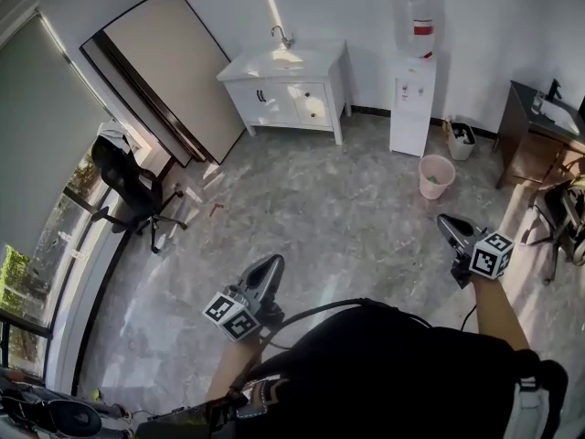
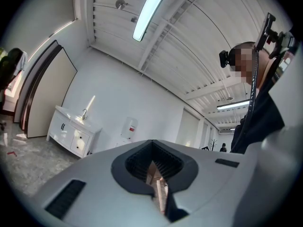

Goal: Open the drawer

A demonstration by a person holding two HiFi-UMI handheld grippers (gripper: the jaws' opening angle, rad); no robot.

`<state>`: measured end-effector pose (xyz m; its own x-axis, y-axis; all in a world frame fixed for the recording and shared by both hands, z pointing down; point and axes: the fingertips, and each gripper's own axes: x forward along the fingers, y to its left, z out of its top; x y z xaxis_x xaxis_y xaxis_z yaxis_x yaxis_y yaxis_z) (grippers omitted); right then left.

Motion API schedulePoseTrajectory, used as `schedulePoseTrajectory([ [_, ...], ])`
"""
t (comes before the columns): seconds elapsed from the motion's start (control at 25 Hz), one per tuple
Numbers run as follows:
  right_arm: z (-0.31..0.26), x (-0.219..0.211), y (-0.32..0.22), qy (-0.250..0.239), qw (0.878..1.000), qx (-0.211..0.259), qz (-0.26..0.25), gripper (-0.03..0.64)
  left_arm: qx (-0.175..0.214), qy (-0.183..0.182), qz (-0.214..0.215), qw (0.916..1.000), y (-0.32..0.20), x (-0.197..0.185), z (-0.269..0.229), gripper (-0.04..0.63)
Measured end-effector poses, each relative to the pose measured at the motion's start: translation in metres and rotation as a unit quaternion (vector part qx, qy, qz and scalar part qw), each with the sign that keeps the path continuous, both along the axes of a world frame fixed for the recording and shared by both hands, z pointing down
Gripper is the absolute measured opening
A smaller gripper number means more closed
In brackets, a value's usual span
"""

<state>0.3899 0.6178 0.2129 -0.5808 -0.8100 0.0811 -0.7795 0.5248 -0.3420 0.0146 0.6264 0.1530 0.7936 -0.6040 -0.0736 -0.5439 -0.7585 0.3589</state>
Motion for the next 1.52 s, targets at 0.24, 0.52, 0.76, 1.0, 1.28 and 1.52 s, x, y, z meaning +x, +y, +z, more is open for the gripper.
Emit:
schedulePoseTrajectory([
  [0.24, -0.001, -0.036, -0.054, 0.023, 1.0, -0.003, 0.016, 0.002, -0.002, 0.021, 0.03, 0.9993, -0.072, -0.023, 0.014, 0.0],
  [0.52, -0.032, -0.091, -0.129, 0.04, 0.997, 0.011, 0.059, 0.002, 0.015, 0.025, 0.082, 0.9962, -0.181, -0.072, -0.003, 0.0],
  [0.76, -0.04, -0.145, -0.198, 0.048, 0.997, 0.012, 0.067, 0.002, 0.021, 0.033, 0.103, 0.9939, -0.258, -0.114, -0.008, 0.0],
  [1.0, -0.032, -0.177, -0.25, 0.058, 0.997, -0.001, 0.058, 0.002, 0.007, 0.042, 0.096, 0.9945, -0.308, -0.147, 0.009, 0.0],
  [1.28, -0.023, -0.191, -0.315, 0.057, 0.998, -0.01, 0.034, 0.002, -0.013, 0.043, 0.065, 0.9968, -0.35, -0.172, 0.025, 0.0],
  [1.52, -0.007, -0.173, -0.38, 0.048, 0.999, -0.016, -0.013, 0.002, -0.008, 0.031, 0.035, 0.9989, -0.389, -0.147, 0.023, 0.0],
])
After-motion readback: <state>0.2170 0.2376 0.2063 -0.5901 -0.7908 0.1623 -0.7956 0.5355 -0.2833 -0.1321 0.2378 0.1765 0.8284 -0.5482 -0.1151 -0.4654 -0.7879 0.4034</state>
